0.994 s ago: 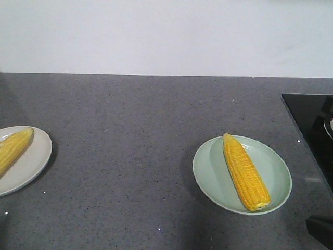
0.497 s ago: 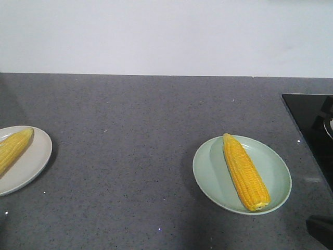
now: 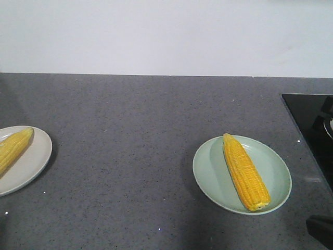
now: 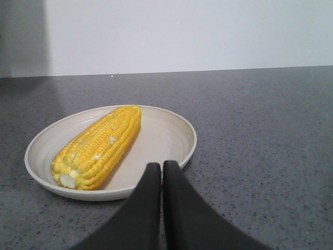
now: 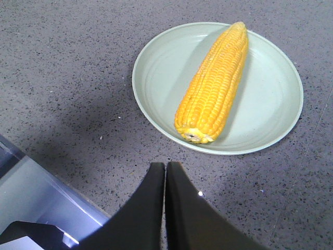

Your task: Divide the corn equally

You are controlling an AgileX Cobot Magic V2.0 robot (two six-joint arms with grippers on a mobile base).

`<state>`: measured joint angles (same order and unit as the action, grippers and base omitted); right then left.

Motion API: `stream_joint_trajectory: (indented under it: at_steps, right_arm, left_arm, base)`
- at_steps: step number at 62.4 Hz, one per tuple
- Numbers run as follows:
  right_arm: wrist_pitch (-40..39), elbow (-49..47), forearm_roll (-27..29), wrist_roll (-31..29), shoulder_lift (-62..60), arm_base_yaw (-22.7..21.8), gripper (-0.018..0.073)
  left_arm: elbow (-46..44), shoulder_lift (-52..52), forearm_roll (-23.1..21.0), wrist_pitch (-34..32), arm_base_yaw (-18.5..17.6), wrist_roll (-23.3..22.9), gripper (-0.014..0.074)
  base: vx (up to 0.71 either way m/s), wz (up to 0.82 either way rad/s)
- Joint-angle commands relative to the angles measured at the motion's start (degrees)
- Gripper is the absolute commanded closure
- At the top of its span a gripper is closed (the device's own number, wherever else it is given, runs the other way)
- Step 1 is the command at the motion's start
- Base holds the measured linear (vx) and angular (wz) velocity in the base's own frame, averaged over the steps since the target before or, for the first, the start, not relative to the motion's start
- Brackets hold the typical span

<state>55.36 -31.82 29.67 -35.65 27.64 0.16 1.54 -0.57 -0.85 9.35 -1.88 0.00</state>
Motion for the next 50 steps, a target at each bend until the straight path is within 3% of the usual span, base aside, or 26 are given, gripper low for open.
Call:
stream_joint_trajectory:
  at_steps: [1,39,50]
  right_arm:
    - [-2.4,-1.2,1.7,-0.5,0.4,-0.2,0.0564]
    - [-2.5,-1.2,1.6,-0.5,0.4,-0.2,0.0564]
    - [-4.4,-1.2,-3.4,-1.3,0.3,-0.2,0.0564]
  left_arm:
    - [0.2,-1.0,0.0,-4.3,0.0,-0.6,0.0603]
    - [0.2,-1.0,0.0,-4.3,0.0,-0.5,0.0603]
    - [0.2,-1.0,0.0,-4.3,0.0,-0.5,0.0603]
  base:
    - [0.0,0.0]
    - [0.0,0.0]
    - [0.0,0.0]
